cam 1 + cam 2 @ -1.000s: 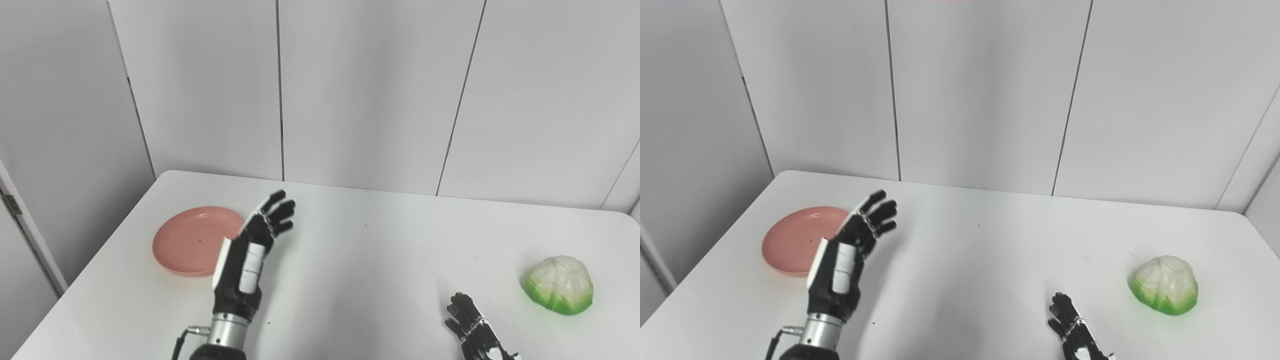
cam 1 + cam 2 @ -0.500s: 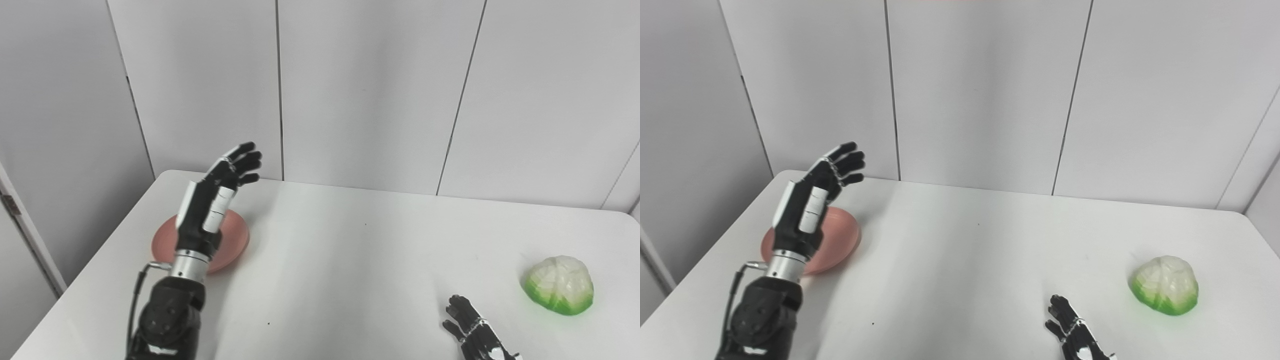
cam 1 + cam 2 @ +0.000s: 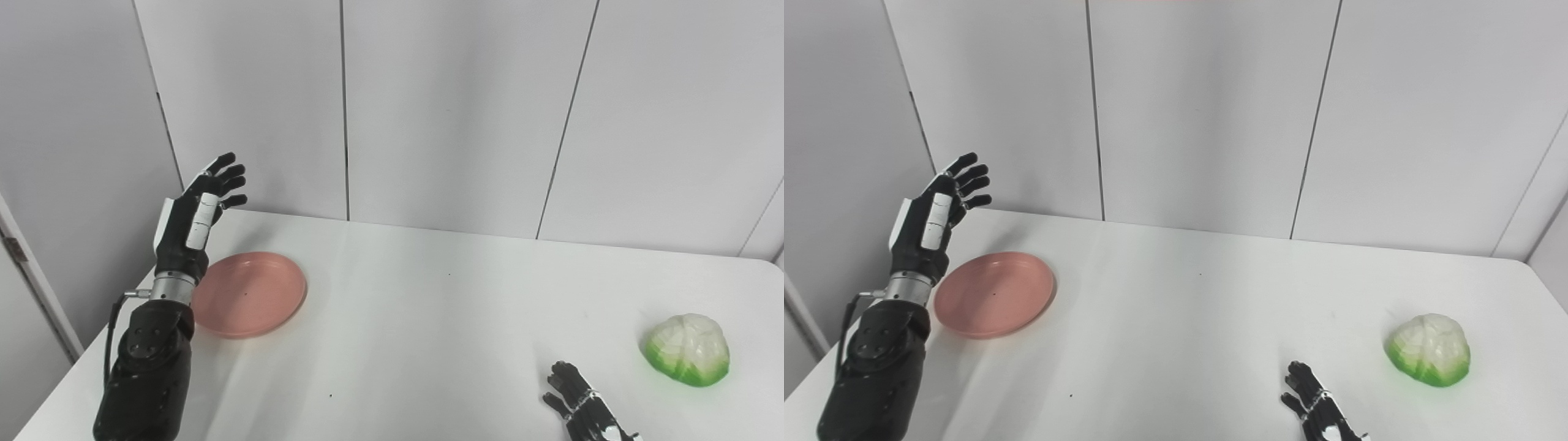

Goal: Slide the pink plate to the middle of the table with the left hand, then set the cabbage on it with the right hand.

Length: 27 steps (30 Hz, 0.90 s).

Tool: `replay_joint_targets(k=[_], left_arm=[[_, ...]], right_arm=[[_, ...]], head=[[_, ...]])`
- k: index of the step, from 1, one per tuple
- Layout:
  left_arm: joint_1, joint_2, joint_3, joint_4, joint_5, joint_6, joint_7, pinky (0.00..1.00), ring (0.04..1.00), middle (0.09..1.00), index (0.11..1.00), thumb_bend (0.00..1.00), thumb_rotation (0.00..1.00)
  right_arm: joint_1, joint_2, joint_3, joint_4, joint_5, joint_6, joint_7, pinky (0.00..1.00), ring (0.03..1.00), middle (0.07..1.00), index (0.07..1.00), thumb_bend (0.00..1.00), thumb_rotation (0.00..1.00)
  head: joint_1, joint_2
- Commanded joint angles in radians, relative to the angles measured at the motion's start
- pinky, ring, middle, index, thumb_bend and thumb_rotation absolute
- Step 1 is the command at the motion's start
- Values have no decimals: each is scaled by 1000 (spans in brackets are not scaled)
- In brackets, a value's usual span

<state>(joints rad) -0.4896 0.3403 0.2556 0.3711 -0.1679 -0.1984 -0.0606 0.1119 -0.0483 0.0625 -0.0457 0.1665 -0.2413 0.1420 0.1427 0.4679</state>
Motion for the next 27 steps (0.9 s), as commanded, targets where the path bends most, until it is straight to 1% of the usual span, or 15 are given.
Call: replay_joint_targets(k=[1,4,6,8,9,11,12,14,17,19,20,22,25,26,27], left_arm=[[-69,45,16,45,-10,-75,-9,693,811,826,816,1000,879],[-94,68,31,141,-31,-109,-17,742,826,844,822,983,859],[-105,76,43,176,-43,-112,-15,750,829,845,825,977,853],[-110,81,56,192,-48,-106,-6,732,825,834,826,980,842],[-114,85,64,204,-48,-102,1,740,835,846,833,970,842],[-124,97,75,243,-45,-113,10,721,829,839,822,981,834],[-130,104,78,267,-43,-121,12,706,827,834,820,972,841],[-143,121,84,328,-49,-133,6,717,837,843,833,925,868],[-161,132,104,413,-101,-121,-35,754,849,851,832,907,848],[-172,133,117,462,-134,-114,-61,800,863,851,833,911,807],[-175,136,117,486,-139,-114,-69,800,864,852,832,910,799],[-176,147,111,527,-141,-112,-81,760,866,856,838,889,806],[-187,157,103,584,-144,-126,-102,759,882,873,856,848,825],[-195,159,107,612,-153,-125,-115,757,872,857,846,863,804],[-202,160,108,638,-157,-124,-123,783,877,856,844,883,789]], right_arm=[[31,-12,-27,48,0,28,-12,859,897,893,843,857,1000],[30,-11,-28,48,-7,29,-17,845,886,884,834,868,1000],[30,-10,-29,47,-6,29,-17,842,885,882,832,870,1000],[31,-11,-29,46,-4,30,-15,842,883,881,831,872,1000],[32,-11,-29,45,-2,31,-14,844,884,881,831,872,999],[32,-13,-30,46,2,31,-12,847,885,882,831,872,996],[33,-14,-31,45,3,31,-11,848,886,883,831,872,996],[34,-15,-31,42,5,32,-10,847,887,884,831,869,995],[37,-17,-32,37,4,34,-11,842,885,883,832,864,999],[38,-18,-34,36,5,36,-13,839,883,882,833,862,999],[38,-18,-35,36,5,36,-13,838,881,880,831,862,999],[39,-19,-36,34,7,40,-13,841,879,876,829,857,996],[40,-21,-36,33,10,42,-13,843,878,876,828,854,995],[40,-21,-37,33,12,44,-13,841,879,877,827,855,993],[41,-21,-37,31,13,45,-14,841,879,876,826,856,991]], head=[[-1,1],[-2,2],[-2,2],[-2,5],[-2,5],[-1,7],[-2,8],[-3,10],[-5,14],[-5,16],[-5,16],[-5,18],[-5,19],[-5,19],[-11,23]])
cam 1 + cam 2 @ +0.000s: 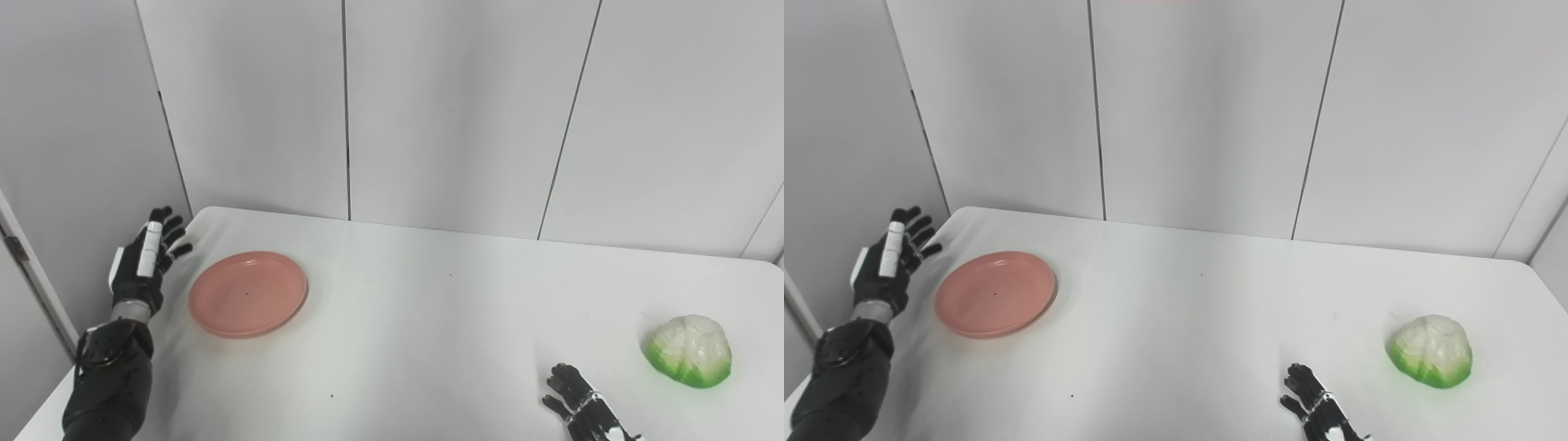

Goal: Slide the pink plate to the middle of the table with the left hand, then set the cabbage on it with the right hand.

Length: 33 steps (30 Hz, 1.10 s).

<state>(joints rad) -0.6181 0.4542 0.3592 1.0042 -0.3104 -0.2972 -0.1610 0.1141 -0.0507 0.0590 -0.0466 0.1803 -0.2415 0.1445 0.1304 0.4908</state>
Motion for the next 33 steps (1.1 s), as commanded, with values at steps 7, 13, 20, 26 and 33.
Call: replay_joint_targets(k=[7,13,20,26,33], left_arm=[[-119,59,5,162,-24,-21,-41,793,849,832,819,908,792],[-133,45,-6,207,-18,-32,-43,755,853,823,818,894,817],[-129,11,-39,221,-3,-48,-71,775,870,847,852,884,844],[-115,-29,-42,211,-28,-40,-108,779,875,861,877,903,826],[-89,-74,-55,163,-32,-31,-136,766,881,857,871,891,790]], right_arm=[[50,-17,-36,13,6,50,-18,829,868,866,817,862,984],[55,-9,-43,-1,4,60,-23,822,856,854,811,860,992],[50,-1,-41,6,-6,60,-23,816,852,851,806,854,976],[50,1,-35,2,-19,63,-22,819,854,851,803,864,976],[53,8,-30,-12,-28,77,-25,822,857,851,804,865,973]], head=[[-10,9],[-21,11],[-29,13],[-37,18],[-45,25]])
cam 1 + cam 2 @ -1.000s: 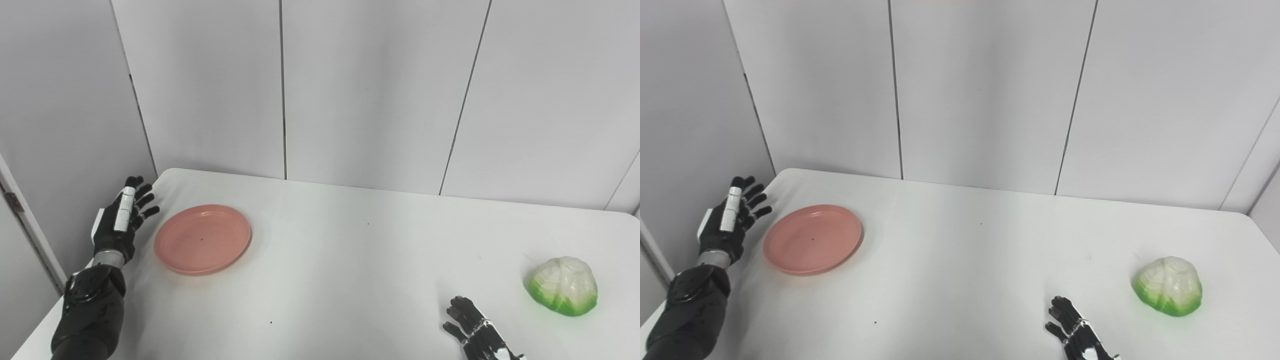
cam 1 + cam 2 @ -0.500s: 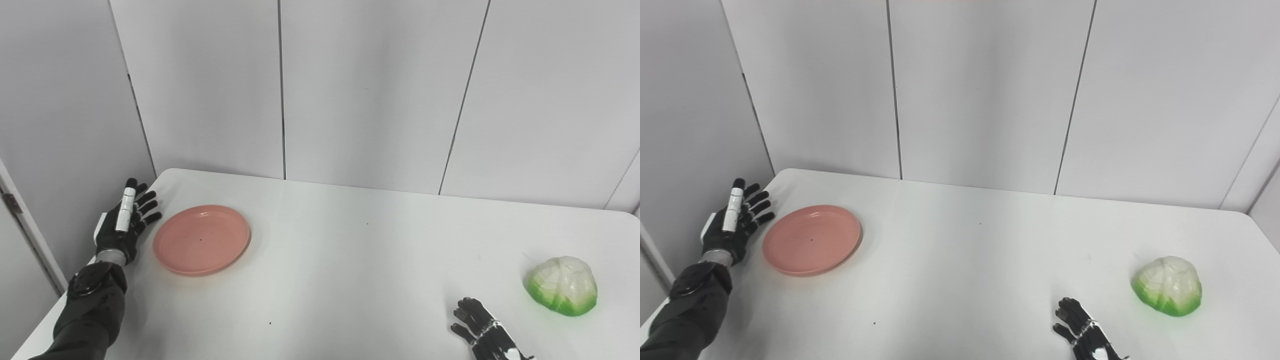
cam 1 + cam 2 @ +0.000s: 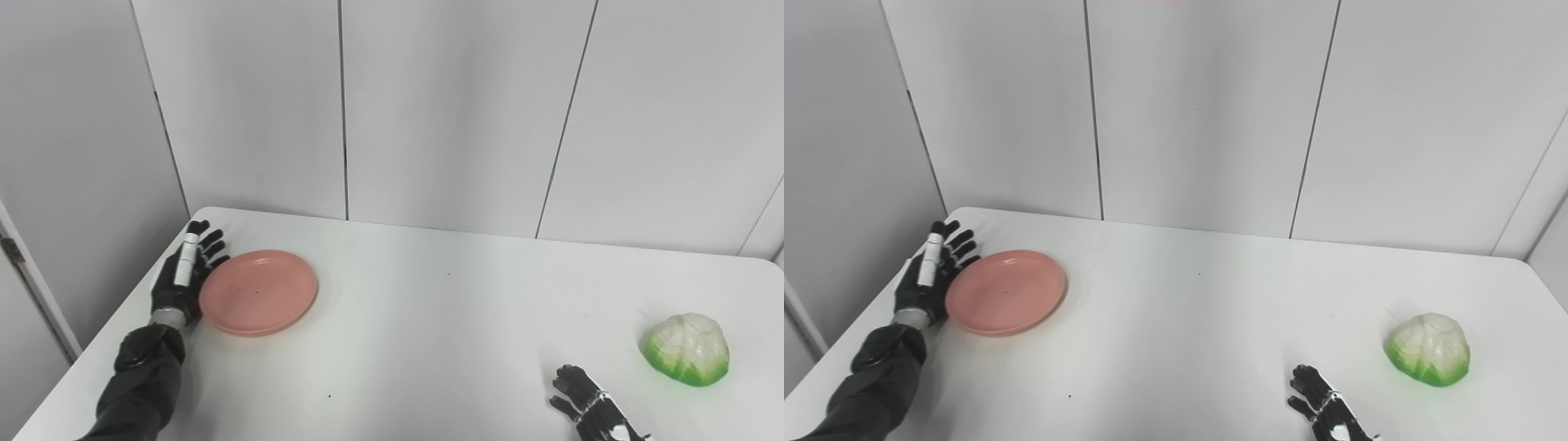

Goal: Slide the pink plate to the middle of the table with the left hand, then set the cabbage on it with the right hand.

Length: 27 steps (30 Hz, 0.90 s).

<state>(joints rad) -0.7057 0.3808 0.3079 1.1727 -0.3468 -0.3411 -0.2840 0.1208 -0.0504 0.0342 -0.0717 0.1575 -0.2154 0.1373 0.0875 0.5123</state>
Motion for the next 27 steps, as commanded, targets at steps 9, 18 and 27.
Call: replay_joint_targets(k=[9,18,27], left_arm=[[34,-16,-35,-59,19,29,-35,740,881,868,876,895,806],[69,-36,-75,-109,34,31,-37,721,887,871,869,933,808],[82,-82,-98,-176,32,58,-49,730,892,869,884,884,787]], right_arm=[[45,13,1,4,-10,58,-15,811,845,850,807,858,975],[48,18,10,-18,-18,85,-18,796,839,850,810,868,977],[49,19,19,-28,-22,96,-23,792,836,854,813,870,982]], head=[[-10,9],[-20,17],[-26,21]])
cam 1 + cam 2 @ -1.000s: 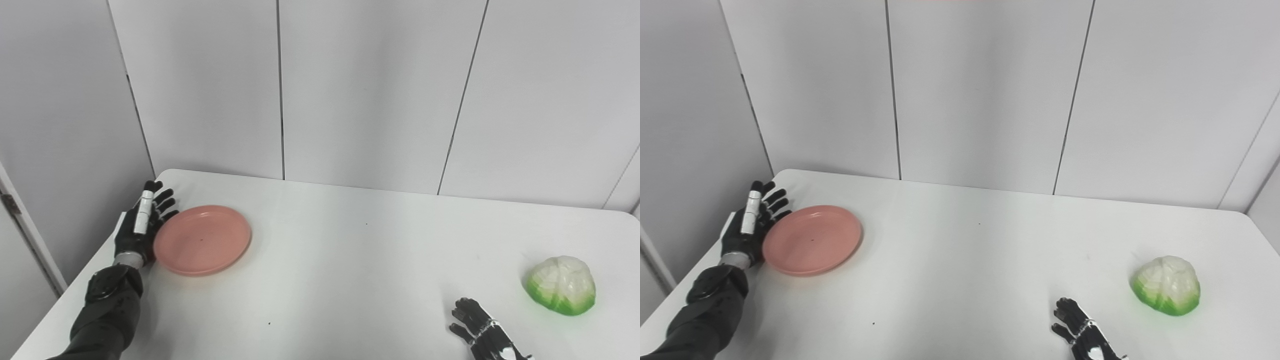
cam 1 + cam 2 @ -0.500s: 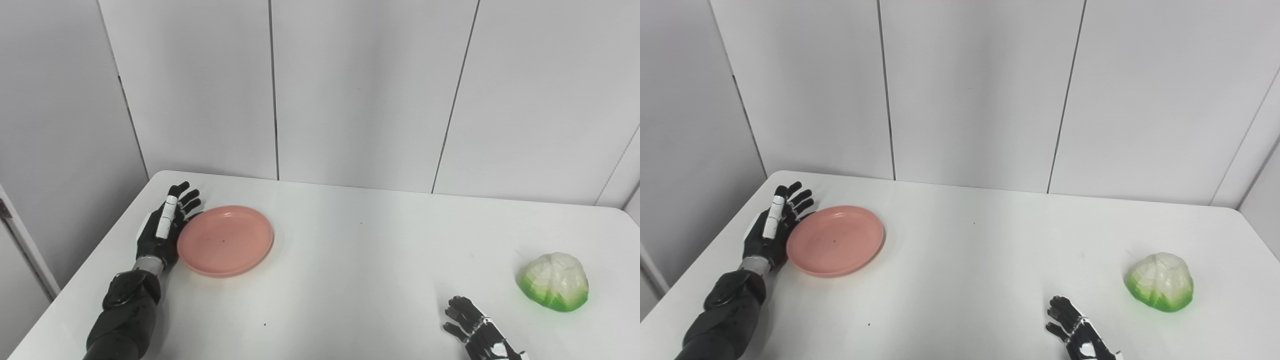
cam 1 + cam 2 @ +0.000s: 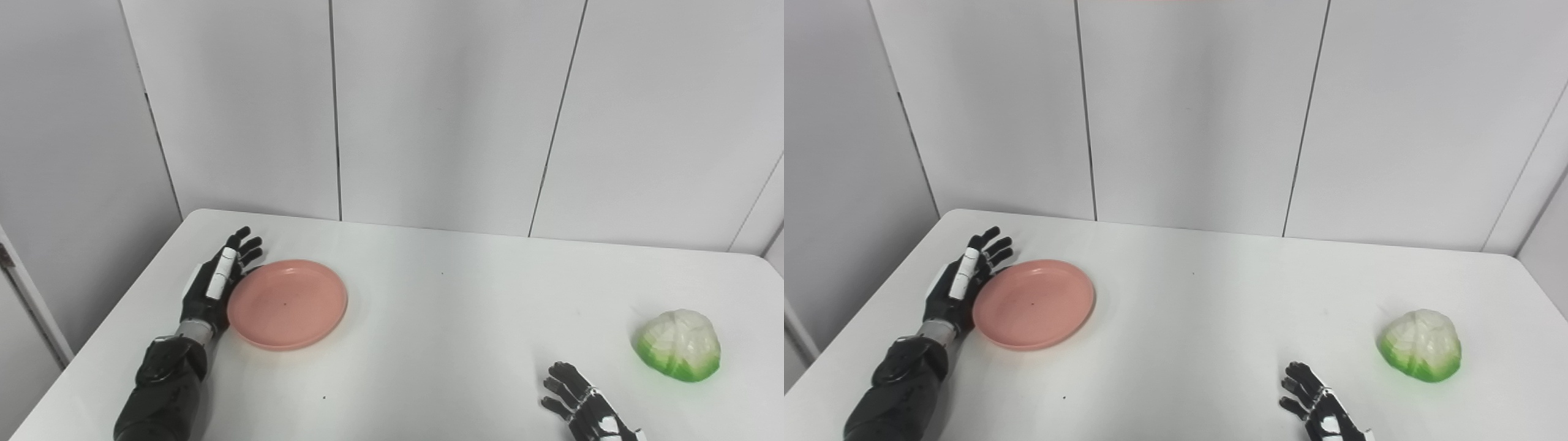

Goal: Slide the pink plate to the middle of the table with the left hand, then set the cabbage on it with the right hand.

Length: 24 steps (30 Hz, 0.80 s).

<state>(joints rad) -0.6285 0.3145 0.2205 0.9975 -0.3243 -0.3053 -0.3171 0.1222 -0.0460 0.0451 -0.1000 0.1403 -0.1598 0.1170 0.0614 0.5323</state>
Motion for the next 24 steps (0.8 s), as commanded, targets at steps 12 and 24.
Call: replay_joint_targets(k=[12,24], left_arm=[[26,-101,-72,-99,75,80,58,829,900,876,887,884,811],[67,-160,-135,-166,129,121,94,815,907,887,882,918,875]], right_arm=[[47,17,19,-9,-9,54,-16,784,834,854,815,886,981],[43,25,26,-21,-17,76,-23,781,835,858,815,902,982]], head=[[-13,6],[-30,10]])
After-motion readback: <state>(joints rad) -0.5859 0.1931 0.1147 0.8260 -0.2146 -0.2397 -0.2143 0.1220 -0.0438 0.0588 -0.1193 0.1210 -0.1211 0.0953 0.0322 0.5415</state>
